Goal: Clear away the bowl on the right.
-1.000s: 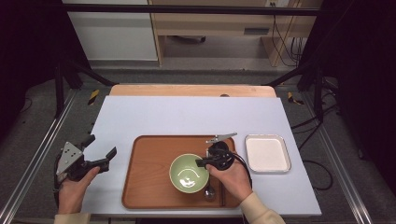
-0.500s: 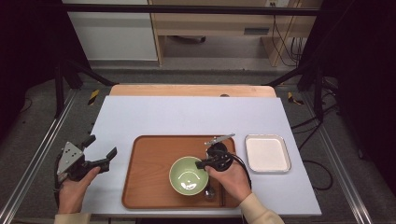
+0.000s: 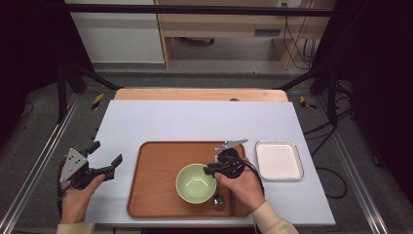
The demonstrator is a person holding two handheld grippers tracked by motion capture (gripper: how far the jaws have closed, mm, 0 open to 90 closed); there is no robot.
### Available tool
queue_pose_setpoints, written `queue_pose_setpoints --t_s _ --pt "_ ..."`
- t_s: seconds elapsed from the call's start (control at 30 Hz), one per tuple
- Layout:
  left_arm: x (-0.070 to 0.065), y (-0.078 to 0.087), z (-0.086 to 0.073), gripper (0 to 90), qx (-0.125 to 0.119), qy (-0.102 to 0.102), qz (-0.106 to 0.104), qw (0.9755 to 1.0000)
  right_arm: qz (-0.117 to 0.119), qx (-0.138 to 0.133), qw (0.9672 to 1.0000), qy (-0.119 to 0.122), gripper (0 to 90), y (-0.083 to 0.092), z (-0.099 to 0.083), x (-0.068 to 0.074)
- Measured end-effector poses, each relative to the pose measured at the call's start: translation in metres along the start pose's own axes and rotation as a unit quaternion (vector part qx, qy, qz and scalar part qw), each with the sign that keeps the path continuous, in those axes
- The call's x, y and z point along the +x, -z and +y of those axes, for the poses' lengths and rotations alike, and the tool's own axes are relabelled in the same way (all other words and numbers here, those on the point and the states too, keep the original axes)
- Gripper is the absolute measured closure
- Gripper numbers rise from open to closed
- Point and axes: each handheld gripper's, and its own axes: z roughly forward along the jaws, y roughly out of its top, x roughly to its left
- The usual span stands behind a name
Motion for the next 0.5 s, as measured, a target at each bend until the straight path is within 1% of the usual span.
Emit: queue_pose_setpoints --t_s 0.13,0.23,0.37,0.5 --pt "0.000 0.000 0.000 7.6 0.000 0.000 -0.001 1.0000 -0.010 -0.016 0.9997 0.017 64.2 0.016 0.004 0.003" --pt "0.000 0.000 0.000 7.6 0.000 0.000 -0.001 1.0000 -0.012 -0.025 0.9993 0.026 59.5 0.024 0.006 0.004" --pt "0.000 0.000 0.000 7.6 -0.001 0.002 -0.001 1.0000 -0.016 -0.038 0.9986 0.033 51.9 0.034 0.008 0.004" --pt "0.001 0.001 0.000 7.6 -0.002 0.002 0.000 1.0000 -0.019 -0.057 0.9977 0.032 43.9 0.044 0.010 0.002"
